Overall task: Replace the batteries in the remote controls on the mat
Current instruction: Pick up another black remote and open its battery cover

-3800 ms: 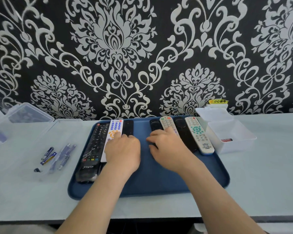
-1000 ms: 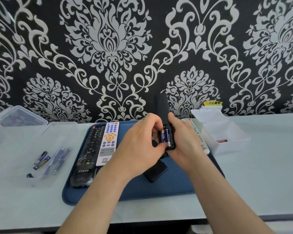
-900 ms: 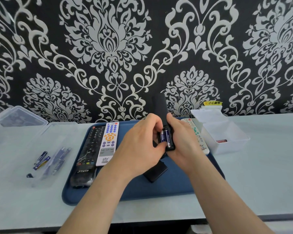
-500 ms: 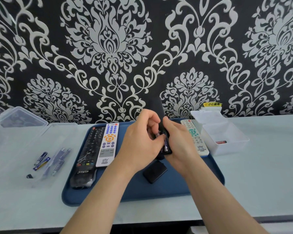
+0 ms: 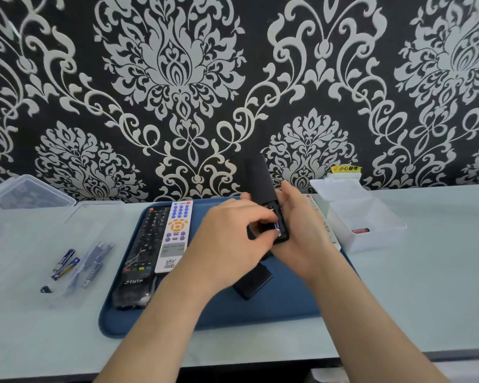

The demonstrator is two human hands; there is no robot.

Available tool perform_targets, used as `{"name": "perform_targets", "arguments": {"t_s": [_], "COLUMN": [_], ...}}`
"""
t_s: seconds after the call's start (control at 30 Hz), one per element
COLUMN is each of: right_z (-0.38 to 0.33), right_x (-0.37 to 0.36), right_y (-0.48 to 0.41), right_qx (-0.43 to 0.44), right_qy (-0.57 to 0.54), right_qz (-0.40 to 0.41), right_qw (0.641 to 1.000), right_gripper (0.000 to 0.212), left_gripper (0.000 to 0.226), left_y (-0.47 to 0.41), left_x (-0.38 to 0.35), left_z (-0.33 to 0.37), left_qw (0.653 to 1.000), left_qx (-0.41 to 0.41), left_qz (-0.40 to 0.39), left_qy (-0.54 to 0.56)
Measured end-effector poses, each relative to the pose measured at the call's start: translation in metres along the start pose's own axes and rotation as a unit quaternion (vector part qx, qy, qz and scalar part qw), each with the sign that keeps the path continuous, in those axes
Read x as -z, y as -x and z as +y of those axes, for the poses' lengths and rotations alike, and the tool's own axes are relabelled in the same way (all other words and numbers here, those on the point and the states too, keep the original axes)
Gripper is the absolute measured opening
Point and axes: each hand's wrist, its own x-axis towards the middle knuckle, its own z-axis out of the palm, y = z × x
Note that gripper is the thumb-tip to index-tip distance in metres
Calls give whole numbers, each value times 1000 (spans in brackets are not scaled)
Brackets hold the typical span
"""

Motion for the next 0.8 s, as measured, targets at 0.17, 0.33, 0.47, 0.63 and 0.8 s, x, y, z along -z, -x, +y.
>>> {"name": "perform_targets", "arguments": {"t_s": [0.17,0.33,0.47,0.63,0.8], "right_z": [1,1,2,3,3], "right_x": [2,-1,-2,-8,-11], "right_y": [-1,2,6,10,11], "right_qx": [-2,-4,-6,0,13], "right_qy": [22,37,56,46,52], "right_qz": [5,5,5,26,41], "right_qw": [1000,999,998,999,998], "right_gripper": [55,57,50,38,37], "left_gripper": [17,18,18,19,22], "left_y": [-3,-3,-2,-2,-1], "left_x": [0,3,5,6,2], "left_z": [-3,-3,0,5,0], "left_qw": [999,999,998,999,1000], "left_qx": [-22,-16,9,18,5], "left_qz": [-24,-29,-49,-48,-20], "left_qy": [-32,-34,-25,-16,-20]}}
